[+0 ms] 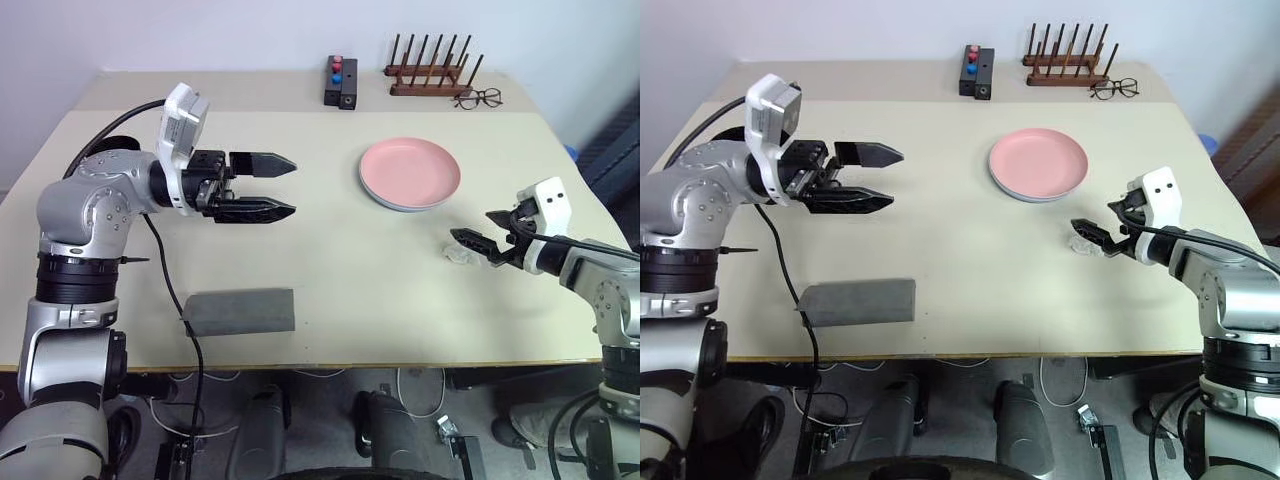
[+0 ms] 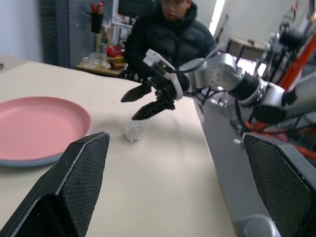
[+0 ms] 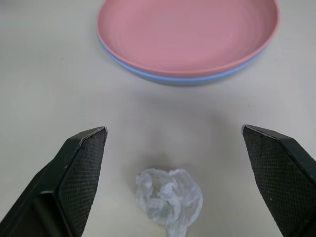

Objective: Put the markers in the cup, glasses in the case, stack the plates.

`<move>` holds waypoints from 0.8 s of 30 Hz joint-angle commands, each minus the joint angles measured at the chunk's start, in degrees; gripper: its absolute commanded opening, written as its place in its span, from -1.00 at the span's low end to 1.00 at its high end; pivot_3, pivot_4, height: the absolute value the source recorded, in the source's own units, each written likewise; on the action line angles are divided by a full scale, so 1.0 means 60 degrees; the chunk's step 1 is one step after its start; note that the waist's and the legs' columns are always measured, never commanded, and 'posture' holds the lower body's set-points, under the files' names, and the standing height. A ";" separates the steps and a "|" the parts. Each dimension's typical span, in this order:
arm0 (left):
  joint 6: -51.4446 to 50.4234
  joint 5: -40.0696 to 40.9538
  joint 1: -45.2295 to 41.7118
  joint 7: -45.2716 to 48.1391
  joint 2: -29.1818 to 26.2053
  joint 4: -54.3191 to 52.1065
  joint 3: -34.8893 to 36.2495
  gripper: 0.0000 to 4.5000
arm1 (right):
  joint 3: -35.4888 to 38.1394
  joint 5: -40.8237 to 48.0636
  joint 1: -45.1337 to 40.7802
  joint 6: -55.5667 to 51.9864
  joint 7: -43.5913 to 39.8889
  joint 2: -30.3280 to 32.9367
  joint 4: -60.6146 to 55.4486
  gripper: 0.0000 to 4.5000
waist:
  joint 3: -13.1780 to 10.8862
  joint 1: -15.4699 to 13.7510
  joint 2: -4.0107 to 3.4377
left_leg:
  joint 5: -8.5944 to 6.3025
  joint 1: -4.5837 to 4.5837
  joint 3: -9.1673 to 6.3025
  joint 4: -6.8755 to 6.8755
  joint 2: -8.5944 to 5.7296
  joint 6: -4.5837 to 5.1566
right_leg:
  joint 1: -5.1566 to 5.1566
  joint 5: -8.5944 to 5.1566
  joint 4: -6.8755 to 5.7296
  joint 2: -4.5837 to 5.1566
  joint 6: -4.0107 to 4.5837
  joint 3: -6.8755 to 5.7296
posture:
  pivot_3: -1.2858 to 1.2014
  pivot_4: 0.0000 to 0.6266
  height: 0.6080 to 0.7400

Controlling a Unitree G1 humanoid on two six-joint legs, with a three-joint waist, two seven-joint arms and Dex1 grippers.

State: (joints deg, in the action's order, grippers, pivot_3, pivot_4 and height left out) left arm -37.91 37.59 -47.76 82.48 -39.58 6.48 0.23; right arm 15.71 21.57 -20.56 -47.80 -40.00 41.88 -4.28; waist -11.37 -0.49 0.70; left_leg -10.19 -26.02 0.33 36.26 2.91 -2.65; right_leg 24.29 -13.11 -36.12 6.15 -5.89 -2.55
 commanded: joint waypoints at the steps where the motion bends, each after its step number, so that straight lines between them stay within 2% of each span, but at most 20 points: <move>1: 0.0594 -0.0437 0.0113 0.0519 -0.0374 -0.0101 -0.0245 1.00 | -0.0126 0.0029 -0.0002 -0.0255 0.0212 0.0094 -0.0275 0.98 | 0.0000 0.0016 0.0000 | 0.0000 0.0000 -0.0001 -0.0003 0.0001 0.0000 | 0.0002 0.0000 0.0000 0.0000 0.0001 0.0000 | 0.03 -0.52 1.00; 13: 0.0743 -0.0629 0.0269 0.0698 -0.0548 -0.0190 -0.0305 1.00 | -0.0644 0.0026 -0.0078 -0.1071 0.0268 0.0306 0.0271 0.98 | 0.0000 -0.0022 0.0000 | 0.0000 -0.0003 0.0003 -0.0005 0.0001 0.0000 | 0.0005 -0.0001 0.0003 0.0000 0.0002 0.0005 | 0.03 -0.52 1.00; 15: 0.0670 -0.0607 0.0274 0.0683 -0.0562 -0.0225 -0.0308 1.00 | -0.0552 0.0123 -0.0106 -0.1148 0.0232 0.0311 0.0333 0.74 | 0.0000 -0.0018 0.0000 | 0.0000 -0.0003 0.0003 -0.0005 0.0001 0.0001 | 0.0005 -0.0001 0.0003 0.0000 0.0002 0.0005 | 0.03 -0.52 1.00; 17: 0.0590 -0.0584 0.0249 0.0677 -0.0571 -0.0230 -0.0310 1.00 | -0.0542 0.0163 -0.0139 -0.1215 0.0194 0.0356 0.0328 0.39 | 0.0000 -0.0015 0.0000 | 0.0000 -0.0003 0.0002 -0.0006 0.0001 0.0001 | 0.0006 -0.0001 0.0003 0.0000 0.0002 0.0005 | 0.03 -0.52 1.00; 23: 0.0474 -0.0551 0.0196 0.0661 -0.0535 -0.0247 -0.0275 1.00 | -0.0600 0.0170 -0.0239 -0.1288 0.0194 0.0392 0.0238 -0.99 | 0.0000 -0.0013 0.0000 | 0.0000 -0.0003 0.0002 -0.0005 0.0001 0.0001 | 0.0006 -0.0001 0.0003 0.0000 0.0001 0.0005 | 0.03 -0.52 1.00; 24: 0.0469 -0.0550 0.0194 0.0657 -0.0530 -0.0253 -0.0273 1.00 | -0.0612 0.0165 -0.0254 -0.1281 0.0177 0.0410 0.0254 -0.99 | 0.0000 -0.0013 0.0000 | 0.0000 -0.0003 0.0002 -0.0006 0.0001 0.0001 | 0.0006 -0.0001 0.0003 0.0000 0.0001 0.0005 | 0.03 -0.52 1.00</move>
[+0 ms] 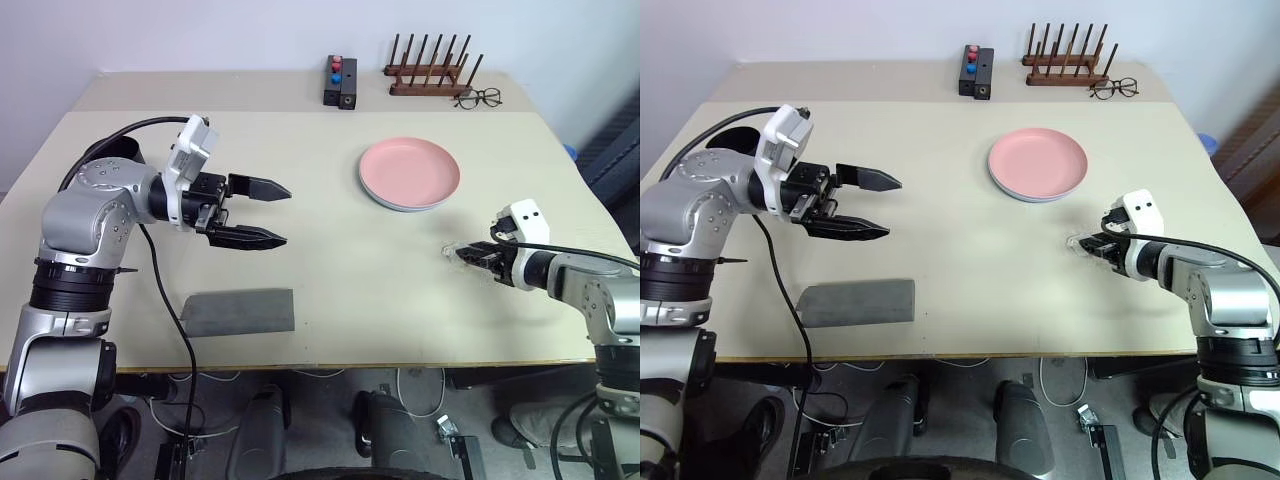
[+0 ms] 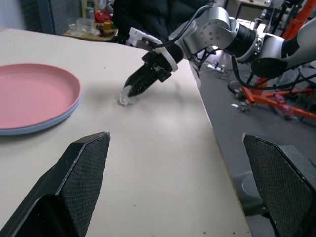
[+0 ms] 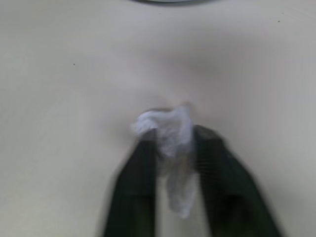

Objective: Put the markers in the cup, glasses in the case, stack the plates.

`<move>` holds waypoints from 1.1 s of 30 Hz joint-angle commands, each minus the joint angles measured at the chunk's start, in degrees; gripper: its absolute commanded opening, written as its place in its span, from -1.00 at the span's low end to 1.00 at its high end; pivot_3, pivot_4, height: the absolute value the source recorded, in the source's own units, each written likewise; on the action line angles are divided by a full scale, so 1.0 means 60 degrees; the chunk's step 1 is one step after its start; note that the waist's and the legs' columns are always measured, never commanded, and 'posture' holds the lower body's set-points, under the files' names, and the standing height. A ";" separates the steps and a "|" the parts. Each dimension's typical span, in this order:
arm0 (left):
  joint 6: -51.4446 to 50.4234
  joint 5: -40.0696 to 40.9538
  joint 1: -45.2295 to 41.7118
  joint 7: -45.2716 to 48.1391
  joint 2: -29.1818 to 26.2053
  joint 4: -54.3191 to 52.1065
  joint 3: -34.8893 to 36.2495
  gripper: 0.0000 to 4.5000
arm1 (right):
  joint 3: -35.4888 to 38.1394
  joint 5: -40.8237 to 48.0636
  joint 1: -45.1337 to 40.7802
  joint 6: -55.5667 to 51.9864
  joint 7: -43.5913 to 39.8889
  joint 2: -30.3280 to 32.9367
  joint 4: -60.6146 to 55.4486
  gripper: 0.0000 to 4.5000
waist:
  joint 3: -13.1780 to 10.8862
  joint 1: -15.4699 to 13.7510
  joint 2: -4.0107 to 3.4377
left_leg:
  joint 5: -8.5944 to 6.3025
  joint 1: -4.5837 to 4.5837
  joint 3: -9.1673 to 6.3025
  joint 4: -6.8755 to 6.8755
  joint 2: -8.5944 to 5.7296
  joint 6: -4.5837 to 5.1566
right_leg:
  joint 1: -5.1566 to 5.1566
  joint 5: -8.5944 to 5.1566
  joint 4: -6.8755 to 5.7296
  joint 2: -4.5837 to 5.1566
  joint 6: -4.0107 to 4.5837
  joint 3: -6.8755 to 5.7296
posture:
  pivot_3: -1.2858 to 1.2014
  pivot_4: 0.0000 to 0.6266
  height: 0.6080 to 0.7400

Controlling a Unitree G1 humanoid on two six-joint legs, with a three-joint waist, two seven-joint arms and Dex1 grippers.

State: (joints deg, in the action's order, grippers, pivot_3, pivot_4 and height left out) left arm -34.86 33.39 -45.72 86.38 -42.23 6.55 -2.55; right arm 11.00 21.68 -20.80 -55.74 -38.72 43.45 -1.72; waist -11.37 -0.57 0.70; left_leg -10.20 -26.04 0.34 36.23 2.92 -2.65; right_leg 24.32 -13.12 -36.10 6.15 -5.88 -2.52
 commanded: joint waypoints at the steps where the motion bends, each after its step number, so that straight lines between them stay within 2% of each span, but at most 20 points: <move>1: -0.0048 0.0152 -0.0147 0.0001 -0.0084 -0.0271 0.0190 1.00 | 0.0168 0.0139 -0.0228 0.0065 -0.0046 0.0159 -0.0160 -0.99 | 0.0000 0.0000 0.0000 | 0.0000 0.0000 0.0000 0.0000 0.0000 0.0000 | 0.0000 0.0000 0.0000 0.0000 0.0000 0.0000 | 0.03 -0.52 1.00; 4: -0.0091 0.0173 -0.0154 -0.0021 -0.0078 -0.0269 0.0200 1.00 | 0.0361 0.0293 -0.0467 0.0061 -0.0019 0.0070 -0.0204 -0.99 | 0.0000 0.0000 0.0000 | 0.0000 0.0000 0.0001 0.0001 0.0000 0.0000 | 0.0000 0.0000 0.0000 0.0000 0.0000 0.0000 | 0.03 -0.52 1.00; 8: -0.0244 0.0385 -0.0319 -0.0287 0.0122 -0.0086 0.0467 1.00 | 0.1131 0.1268 -0.1229 -0.0120 -0.0073 -0.0374 -0.0338 -0.99 | 0.0000 0.0025 0.0000 | 0.0000 0.0000 0.0000 -0.0001 0.0000 0.0000 | 0.0001 0.0000 -0.0001 0.0000 0.0000 0.0000 | 0.03 -0.52 1.00; 13: -0.0075 0.0562 -0.0576 -0.0940 0.0622 0.0206 0.0926 1.00 | 0.1554 0.1671 -0.2660 0.0778 0.0330 -0.1107 0.0227 -0.99 | -0.0001 0.0021 0.0001 | 0.0000 0.0000 -0.0002 0.0000 0.0001 0.0000 | 0.0001 0.0001 -0.0002 -0.0003 -0.0003 0.0000 | 0.03 -0.52 1.00; 19: 0.1640 -0.0122 -0.0758 -0.1563 0.1101 0.0738 0.1128 1.00 | 0.0639 0.0366 -0.4230 0.3543 0.0675 -0.1895 0.2801 -0.99 | 0.0000 0.0061 0.0001 | 0.0000 0.0000 0.0000 -0.0002 0.0001 0.0000 | 0.0001 0.0006 -0.0001 -0.0007 -0.0011 0.0000 | 0.03 -0.52 1.00; 22: 0.1843 -0.0153 -0.0795 -0.1641 0.1002 0.0914 0.1192 1.00 | -0.0484 -0.0826 -0.4768 0.5044 0.0866 -0.2593 0.4517 -0.99 | 0.0000 0.0191 0.0001 | 0.0001 0.0000 -0.0001 -0.0008 0.0001 0.0001 | 0.0002 0.0018 -0.0003 -0.0010 -0.0031 0.0000 | 0.03 -0.52 1.00; 25: 0.1743 -0.0070 -0.0653 -0.1732 0.0929 0.0706 0.1230 1.00 | -0.0839 -0.1487 -0.5019 0.6053 0.1100 -0.2852 0.6070 -0.99 | -0.0002 0.0232 -0.0001 | 0.0001 0.0001 -0.0001 -0.0014 0.0002 0.0001 | 0.0003 0.0022 -0.0003 -0.0010 -0.0039 0.0000 | 0.03 -0.52 1.00; 26: 0.1643 -0.0022 -0.0526 -0.1784 0.0863 0.0546 0.1263 1.00 | -0.0915 -0.1657 -0.5065 0.6362 0.1149 -0.2861 0.6555 -0.76 | -0.0002 0.0206 -0.0002 | 0.0001 0.0000 -0.0001 -0.0016 0.0001 0.0001 | 0.0003 0.0021 -0.0004 -0.0010 -0.0043 0.0000 | 0.03 -0.52 1.00; 29: 0.1503 0.0050 -0.0183 -0.1854 0.0651 0.0168 0.1329 1.00 | -0.0811 -0.1745 -0.5307 0.6887 0.1126 -0.2782 0.7252 -0.22 | -0.0004 0.0231 -0.0005 | 0.0001 -0.0005 0.0000 -0.0020 0.0000 0.0001 | 0.0003 0.0019 0.0002 -0.0010 -0.0047 0.0001 | 0.03 -0.52 1.00; 31: 0.1452 0.0086 -0.0032 -0.1913 0.0556 0.0011 0.1358 1.00 | -0.0686 -0.1719 -0.5492 0.7047 0.1082 -0.2687 0.7443 0.29 | -0.0004 0.0249 -0.0006 | 0.0001 -0.0004 0.0001 -0.0024 0.0001 0.0001 | 0.0009 0.0020 -0.0003 -0.0010 -0.0047 0.0004 | 0.03 -0.52 1.00; 33: 0.1407 0.0120 0.0056 -0.1895 0.0427 -0.0012 0.1400 1.00 | -0.0747 -0.1900 -0.5536 0.7289 0.1026 -0.2474 0.7591 0.71 | -0.0005 0.0259 -0.0007 | 0.0002 0.0000 0.0000 -0.0023 0.0002 0.0000 | 0.0012 0.0020 -0.0012 -0.0012 -0.0046 0.0004 | 0.03 -0.52 1.00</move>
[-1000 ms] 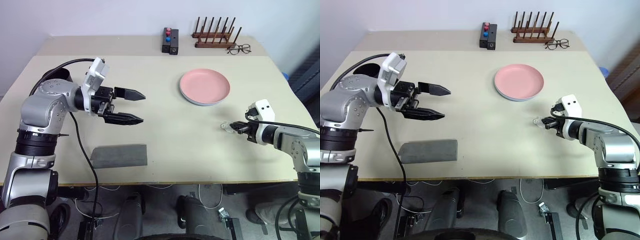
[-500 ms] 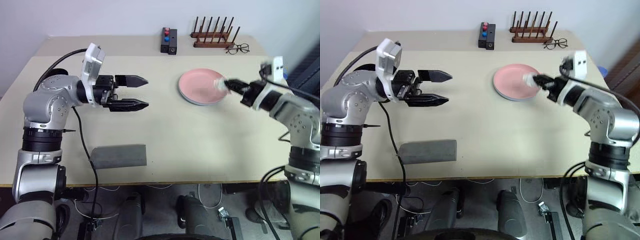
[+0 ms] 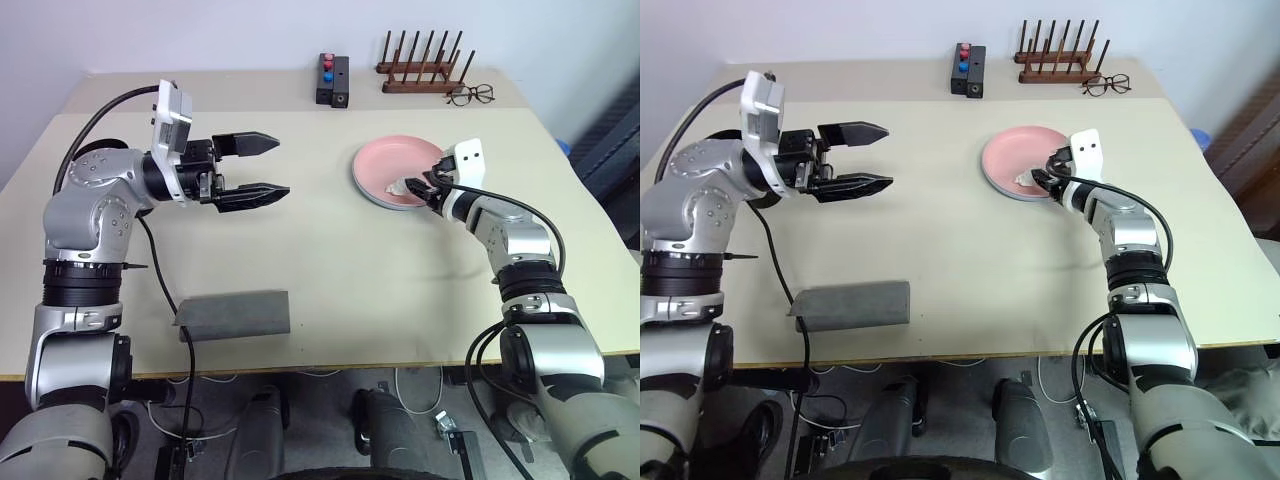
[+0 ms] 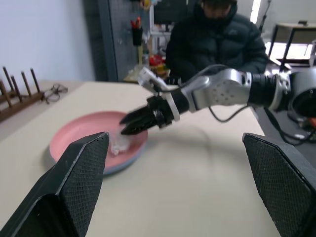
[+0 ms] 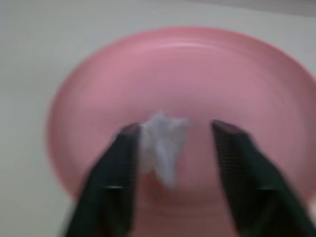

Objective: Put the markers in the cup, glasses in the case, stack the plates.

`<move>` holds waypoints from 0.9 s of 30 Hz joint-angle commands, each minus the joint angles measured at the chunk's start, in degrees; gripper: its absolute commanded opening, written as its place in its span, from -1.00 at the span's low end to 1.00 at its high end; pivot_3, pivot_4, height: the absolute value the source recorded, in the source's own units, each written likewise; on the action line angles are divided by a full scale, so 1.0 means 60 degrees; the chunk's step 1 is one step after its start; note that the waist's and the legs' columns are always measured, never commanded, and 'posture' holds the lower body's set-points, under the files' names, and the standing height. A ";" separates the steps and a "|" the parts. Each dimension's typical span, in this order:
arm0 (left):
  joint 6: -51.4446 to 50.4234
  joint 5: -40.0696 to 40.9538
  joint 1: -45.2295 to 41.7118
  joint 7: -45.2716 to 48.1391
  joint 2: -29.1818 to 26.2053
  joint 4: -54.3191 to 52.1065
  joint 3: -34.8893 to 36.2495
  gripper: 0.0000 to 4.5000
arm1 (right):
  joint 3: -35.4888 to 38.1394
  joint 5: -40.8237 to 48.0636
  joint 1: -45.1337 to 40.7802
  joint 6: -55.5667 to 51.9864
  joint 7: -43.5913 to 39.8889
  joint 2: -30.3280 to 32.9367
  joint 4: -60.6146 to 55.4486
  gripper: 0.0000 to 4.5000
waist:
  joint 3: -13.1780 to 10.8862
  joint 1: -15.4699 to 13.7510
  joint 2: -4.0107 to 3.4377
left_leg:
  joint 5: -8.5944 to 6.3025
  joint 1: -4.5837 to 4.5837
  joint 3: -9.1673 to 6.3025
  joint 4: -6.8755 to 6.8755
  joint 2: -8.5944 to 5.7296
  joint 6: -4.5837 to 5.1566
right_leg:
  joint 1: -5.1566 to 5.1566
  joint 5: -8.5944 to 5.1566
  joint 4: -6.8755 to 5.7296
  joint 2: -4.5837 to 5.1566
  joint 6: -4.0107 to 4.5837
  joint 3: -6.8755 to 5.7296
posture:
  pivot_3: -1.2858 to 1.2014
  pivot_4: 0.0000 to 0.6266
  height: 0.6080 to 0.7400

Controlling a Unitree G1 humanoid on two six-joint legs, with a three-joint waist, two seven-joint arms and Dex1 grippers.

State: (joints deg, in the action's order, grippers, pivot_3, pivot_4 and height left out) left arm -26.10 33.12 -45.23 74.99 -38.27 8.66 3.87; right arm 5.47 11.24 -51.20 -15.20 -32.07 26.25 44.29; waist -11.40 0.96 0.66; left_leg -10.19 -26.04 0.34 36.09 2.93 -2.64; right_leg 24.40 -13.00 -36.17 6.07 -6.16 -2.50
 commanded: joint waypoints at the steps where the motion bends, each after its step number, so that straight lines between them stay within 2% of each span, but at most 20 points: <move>1: -0.0048 0.0160 -0.0001 0.0012 -0.0275 -0.0354 0.0341 1.00 | 0.0152 -0.0239 -0.0464 0.0641 -0.0101 0.0489 -0.0003 0.93 | 0.0000 0.0007 0.0000 | 0.0000 0.0001 -0.0001 0.0002 0.0003 0.0000 | 0.0000 0.0001 -0.0001 -0.0004 0.0001 0.0000 | 0.03 -0.52 1.00; 3: -0.0133 0.0222 0.0048 -0.0025 -0.0375 -0.0324 0.0454 1.00 | 0.0501 -0.0010 -0.0277 0.1137 -0.0227 0.0679 -0.0284 0.97 | 0.0000 -0.0011 0.0000 | 0.0000 0.0004 -0.0002 0.0002 0.0004 0.0000 | -0.0001 0.0001 0.0000 -0.0006 0.0003 0.0001 | 0.03 -0.52 1.00; 7: -0.0304 0.0354 0.0710 -0.0162 -0.0662 -0.0743 0.0745 1.00 | 0.1237 0.1424 0.0795 0.1180 -0.2007 0.0967 -0.2558 0.97 | 0.0000 -0.0016 0.0000 | -0.0001 0.0004 0.0002 -0.0017 0.0004 0.0000 | 0.0000 -0.0001 0.0010 -0.0006 -0.0003 0.0008 | 0.03 -0.52 1.00; 9: 0.0042 0.0201 0.1262 -0.0456 -0.0752 -0.1011 0.1030 1.00 | 0.1011 0.2235 0.2061 0.0379 -0.3592 0.1418 -0.4314 0.97 | 0.0001 -0.0043 0.0001 | -0.0001 0.0005 0.0002 -0.0020 0.0004 0.0000 | 0.0001 -0.0003 0.0007 -0.0007 -0.0007 0.0007 | 0.03 -0.52 1.00; 11: 0.0374 0.0099 0.1855 -0.0737 -0.0831 -0.1244 0.1365 1.00 | 0.0855 0.2713 0.3106 0.0142 -0.4560 0.1806 -0.5836 0.97 | 0.0002 -0.0056 0.0003 | -0.0002 0.0008 0.0001 -0.0028 0.0007 0.0001 | -0.0001 -0.0006 0.0008 -0.0008 -0.0008 0.0005 | 0.03 -0.52 1.00; 15: 0.0256 0.0336 0.2948 -0.1046 -0.0867 -0.1944 0.1617 1.00 | 0.0840 0.3959 0.4040 -0.1432 -0.6000 0.2845 -0.7541 0.97 | -0.0004 -0.0022 -0.0008 | -0.0002 0.0018 0.0012 -0.0003 0.0010 -0.0001 | -0.0003 -0.0013 0.0007 -0.0009 0.0036 0.0014 | 0.03 -0.52 1.00; 20: 0.0026 0.0594 0.3914 -0.0873 -0.0939 -0.2531 0.1525 1.00 | 0.1030 0.4300 0.4354 -0.1994 -0.6473 0.3506 -0.7804 0.97 | 0.0004 -0.0036 0.0005 | -0.0010 0.0115 0.0026 0.0002 0.0016 -0.0013 | -0.0077 -0.0018 0.0032 -0.0007 0.0047 0.0034 | 0.03 -0.52 1.00; 27: 0.0188 0.0641 0.4024 -0.0589 -0.1118 -0.2228 0.1609 1.00 | 0.1228 0.4253 0.4164 -0.2138 -0.6334 0.3725 -0.7862 0.97 | 0.0003 -0.0066 0.0004 | -0.0008 0.0084 0.0047 -0.0013 0.0019 -0.0010 | -0.0038 0.0002 0.0044 -0.0007 0.0082 0.0044 | 0.03 -0.52 1.00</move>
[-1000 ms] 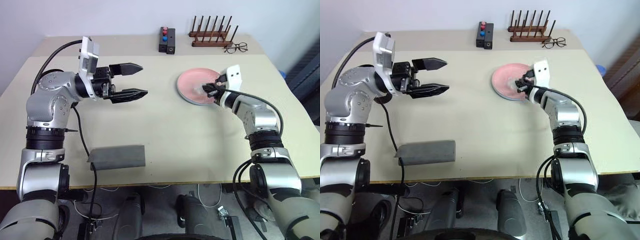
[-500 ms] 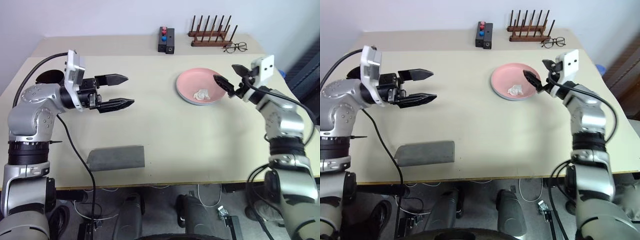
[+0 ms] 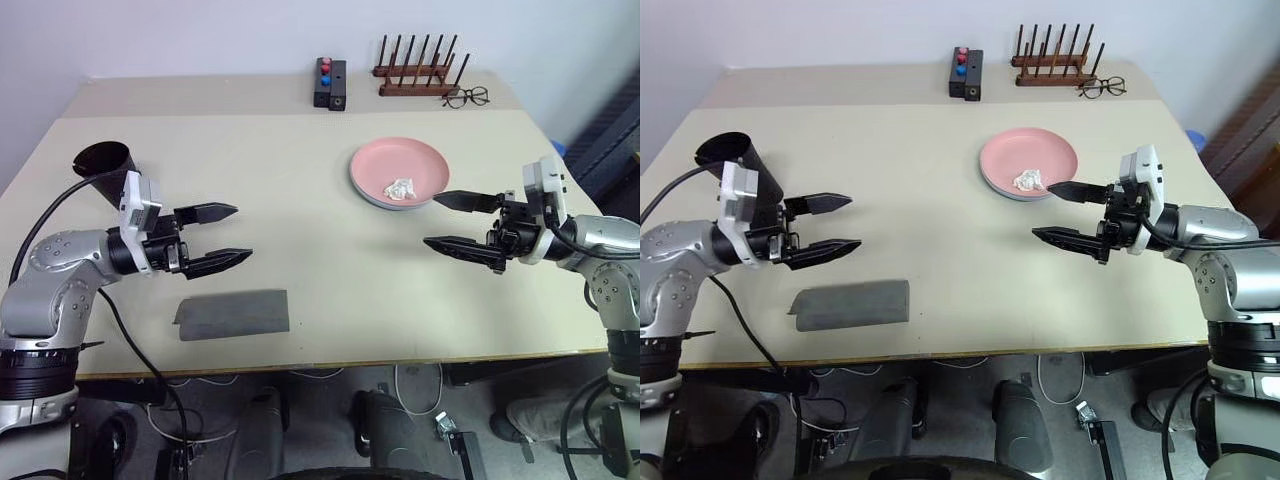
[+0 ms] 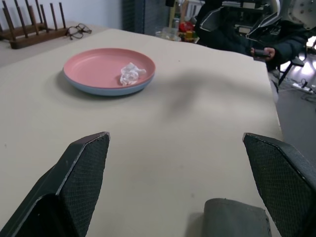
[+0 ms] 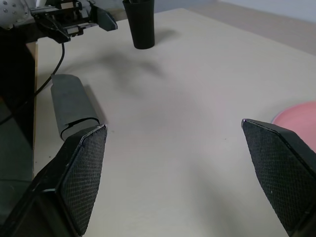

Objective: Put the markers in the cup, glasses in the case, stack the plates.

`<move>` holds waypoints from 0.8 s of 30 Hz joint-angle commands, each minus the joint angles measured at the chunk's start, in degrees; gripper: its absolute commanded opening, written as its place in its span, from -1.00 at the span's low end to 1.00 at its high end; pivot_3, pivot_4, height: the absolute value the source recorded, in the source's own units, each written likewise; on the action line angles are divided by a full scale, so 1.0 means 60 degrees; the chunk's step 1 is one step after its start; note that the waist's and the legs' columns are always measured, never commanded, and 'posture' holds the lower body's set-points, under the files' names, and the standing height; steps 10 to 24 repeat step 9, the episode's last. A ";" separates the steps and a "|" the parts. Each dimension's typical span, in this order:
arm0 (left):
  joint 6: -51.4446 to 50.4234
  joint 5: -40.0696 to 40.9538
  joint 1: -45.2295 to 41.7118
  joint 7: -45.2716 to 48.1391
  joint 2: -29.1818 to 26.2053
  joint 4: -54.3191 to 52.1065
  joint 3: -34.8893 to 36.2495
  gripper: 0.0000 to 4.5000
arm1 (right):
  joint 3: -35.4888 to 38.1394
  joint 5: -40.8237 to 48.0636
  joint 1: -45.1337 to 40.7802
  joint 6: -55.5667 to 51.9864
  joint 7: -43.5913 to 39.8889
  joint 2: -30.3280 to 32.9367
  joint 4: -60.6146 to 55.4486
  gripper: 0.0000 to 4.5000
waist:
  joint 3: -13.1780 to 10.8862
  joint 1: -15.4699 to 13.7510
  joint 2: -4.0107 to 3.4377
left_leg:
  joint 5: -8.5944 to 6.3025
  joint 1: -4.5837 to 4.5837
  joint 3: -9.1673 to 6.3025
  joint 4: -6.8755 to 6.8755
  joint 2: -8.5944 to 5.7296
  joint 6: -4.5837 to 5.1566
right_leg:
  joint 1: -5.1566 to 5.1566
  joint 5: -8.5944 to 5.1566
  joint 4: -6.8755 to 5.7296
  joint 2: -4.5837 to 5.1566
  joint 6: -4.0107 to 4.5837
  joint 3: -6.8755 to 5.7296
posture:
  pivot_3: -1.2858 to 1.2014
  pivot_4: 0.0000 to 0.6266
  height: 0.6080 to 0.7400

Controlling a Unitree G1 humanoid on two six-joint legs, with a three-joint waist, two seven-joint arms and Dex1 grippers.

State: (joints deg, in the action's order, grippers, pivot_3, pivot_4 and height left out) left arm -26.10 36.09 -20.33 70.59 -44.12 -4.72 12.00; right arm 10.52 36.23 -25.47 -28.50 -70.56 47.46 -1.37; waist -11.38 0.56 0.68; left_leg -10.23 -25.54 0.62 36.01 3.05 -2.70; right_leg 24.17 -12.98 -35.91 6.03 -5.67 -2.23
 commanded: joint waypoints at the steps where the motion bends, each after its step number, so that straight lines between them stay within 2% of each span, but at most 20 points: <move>1: 0.0279 0.0098 -0.0134 0.0116 -0.0110 0.0041 0.0241 1.00 | 0.0397 0.0070 -0.0095 0.0156 0.0051 0.0191 -0.0217 0.97 | 0.0000 0.0001 0.0000 | 0.0000 -0.0002 0.0004 -0.0002 0.0000 0.0000 | 0.0003 0.0000 0.0002 0.0000 0.0000 0.0002 | 0.03 -0.52 1.00; 24: 0.0594 0.0168 -0.0537 -0.0264 0.0130 0.0272 0.0393 1.00 | 0.0301 -0.0246 -0.0483 0.0461 0.0159 0.0317 0.0085 0.97 | 0.0000 0.0003 0.0000 | 0.0000 0.0001 0.0025 -0.0002 0.0000 0.0001 | 0.0012 0.0000 0.0000 0.0000 -0.0002 0.0021 | 0.03 -0.52 1.00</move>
